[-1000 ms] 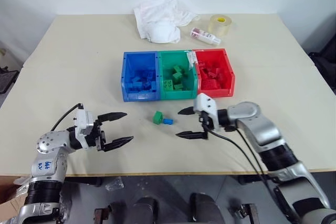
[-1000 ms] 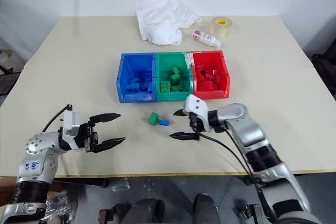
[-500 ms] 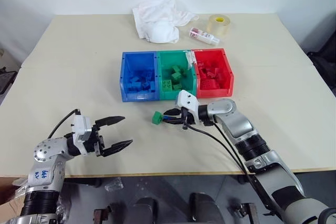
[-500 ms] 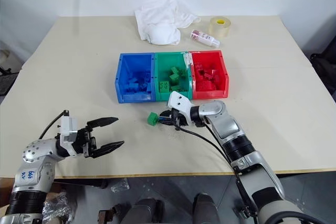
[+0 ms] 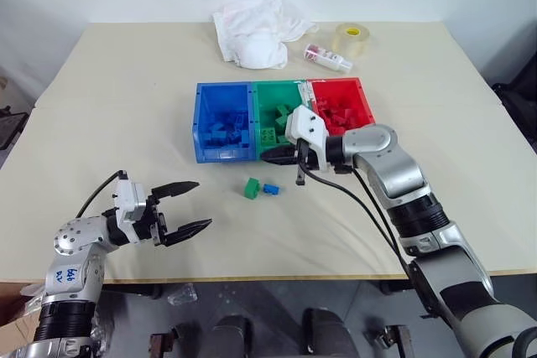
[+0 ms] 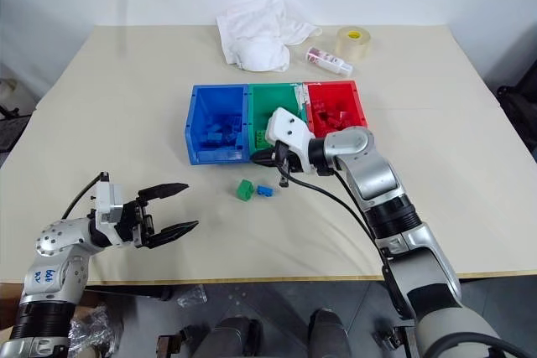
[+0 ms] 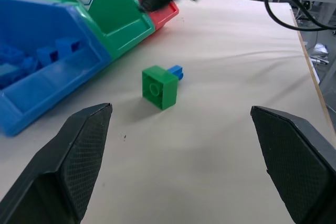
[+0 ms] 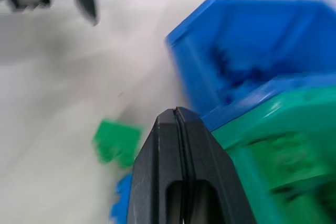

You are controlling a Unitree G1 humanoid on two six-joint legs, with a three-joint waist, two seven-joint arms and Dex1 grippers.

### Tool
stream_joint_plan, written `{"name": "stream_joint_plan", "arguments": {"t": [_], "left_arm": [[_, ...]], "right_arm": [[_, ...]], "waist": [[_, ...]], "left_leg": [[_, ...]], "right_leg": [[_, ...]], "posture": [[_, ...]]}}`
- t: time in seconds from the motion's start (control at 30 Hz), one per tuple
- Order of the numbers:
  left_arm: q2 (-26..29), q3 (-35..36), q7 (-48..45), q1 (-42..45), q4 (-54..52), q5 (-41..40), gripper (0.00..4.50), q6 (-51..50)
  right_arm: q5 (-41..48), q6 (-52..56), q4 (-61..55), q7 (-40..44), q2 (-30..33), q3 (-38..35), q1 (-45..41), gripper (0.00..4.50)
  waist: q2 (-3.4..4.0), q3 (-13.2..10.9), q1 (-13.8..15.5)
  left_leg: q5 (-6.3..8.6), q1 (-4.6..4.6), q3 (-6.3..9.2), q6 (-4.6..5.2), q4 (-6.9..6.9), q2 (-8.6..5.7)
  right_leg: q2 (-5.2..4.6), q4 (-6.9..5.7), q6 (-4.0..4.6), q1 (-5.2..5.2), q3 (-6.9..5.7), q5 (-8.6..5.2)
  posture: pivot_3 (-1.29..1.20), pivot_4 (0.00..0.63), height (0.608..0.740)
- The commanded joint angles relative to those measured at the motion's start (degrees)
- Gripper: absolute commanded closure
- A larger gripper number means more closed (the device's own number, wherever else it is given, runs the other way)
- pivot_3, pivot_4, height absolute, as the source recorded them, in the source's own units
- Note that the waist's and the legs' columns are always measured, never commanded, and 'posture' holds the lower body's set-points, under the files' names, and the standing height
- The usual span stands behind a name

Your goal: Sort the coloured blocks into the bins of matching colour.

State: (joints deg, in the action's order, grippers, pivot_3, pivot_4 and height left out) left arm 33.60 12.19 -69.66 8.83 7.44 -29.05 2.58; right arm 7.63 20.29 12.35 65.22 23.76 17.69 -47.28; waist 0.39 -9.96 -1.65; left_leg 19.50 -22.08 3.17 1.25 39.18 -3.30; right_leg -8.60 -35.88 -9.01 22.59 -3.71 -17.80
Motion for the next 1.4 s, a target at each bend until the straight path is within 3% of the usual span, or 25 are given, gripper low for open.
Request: {"name": "stream_joint_plan", "arguments": {"t": [0.03,0.4,0.43,0.53,0.93,1.17,1.33,1.4], "left_arm": [[-0.1,0.3,-0.2,0.2,-1.0,-0.8,0.00,0.7],[-0.1,0.3,0.0,0.0,-1.2,-0.9,0.00,0.5],[-0.2,0.3,0.0,0.0,-1.2,-0.8,0.00,0.5],[-0.2,0.4,0.1,0.0,-1.2,-0.8,0.00,0.6],[-0.3,0.7,0.7,-0.7,-1.7,-0.9,0.00,0.6],[-0.7,0.2,0.7,0.2,-0.7,-0.6,0.00,0.9],[-1.0,-0.3,0.3,1.6,0.2,-0.3,0.00,1.0],[-1.2,-0.5,0.5,2.0,0.4,-0.2,0.00,1.1]], "right_arm": [[-0.5,1.8,-2.6,0.5,1.0,0.8,1.5,3.95],[-3.2,-0.7,4.9,-1.6,-2.4,1.9,1.7,0.20],[-3.5,-0.9,5.6,-1.5,-2.8,2.2,1.4,0.03],[-4.1,-0.7,7.1,-0.6,-3.5,3.1,1.0,0.03],[-2.9,-0.8,3.1,-0.4,-2.7,0.1,-0.3,4.22],[-0.3,-0.9,4.7,-1.8,-5.2,-3.5,-8.7,4.23],[-4.2,-11.0,24.0,-10.2,-11.8,-4.6,-20.3,4.23],[-5.5,-15.3,32.6,-13.9,-14.4,-5.1,-24.3,3.48]], "waist": [[0.00,0.0,-0.1],[0.00,0.0,-0.3],[0.00,0.0,-0.3],[0.00,0.0,-0.3],[0.00,0.0,-0.3],[0.01,0.0,-0.5],[0.01,0.0,-1.6],[0.01,0.0,-1.8]], "left_leg": [[0.00,0.00,-0.01,0.00,0.00,0.00],[-0.01,0.00,-0.03,-0.01,-0.01,0.04],[-0.01,0.00,-0.03,-0.01,-0.01,0.04],[-0.01,0.00,-0.03,-0.01,0.00,0.03],[0.00,0.00,-0.03,-0.01,0.01,0.04],[-0.01,0.00,-0.03,-0.02,0.00,0.06],[-0.01,0.02,-0.03,-0.03,-0.04,0.05],[-0.02,0.02,0.00,-0.04,-0.06,0.06]], "right_leg": [[0.00,0.00,0.00,0.00,0.00,0.00],[0.03,-0.01,0.00,0.03,0.00,0.00],[0.03,-0.01,0.00,0.03,0.00,0.00],[0.02,-0.01,0.00,0.03,0.01,0.00],[0.02,-0.01,0.00,0.03,0.00,0.00],[0.03,-0.02,0.00,0.06,0.01,0.00],[0.04,-0.07,0.00,0.07,-0.01,0.00],[0.04,-0.09,0.01,0.09,-0.02,-0.01]], "posture": [[0.00,0.150,0.740],[0.00,0.150,0.740],[0.00,0.150,0.740],[0.00,0.150,0.740],[0.00,0.150,0.740],[0.00,0.150,0.740],[0.00,0.150,0.740],[0.00,0.150,0.740]]}}
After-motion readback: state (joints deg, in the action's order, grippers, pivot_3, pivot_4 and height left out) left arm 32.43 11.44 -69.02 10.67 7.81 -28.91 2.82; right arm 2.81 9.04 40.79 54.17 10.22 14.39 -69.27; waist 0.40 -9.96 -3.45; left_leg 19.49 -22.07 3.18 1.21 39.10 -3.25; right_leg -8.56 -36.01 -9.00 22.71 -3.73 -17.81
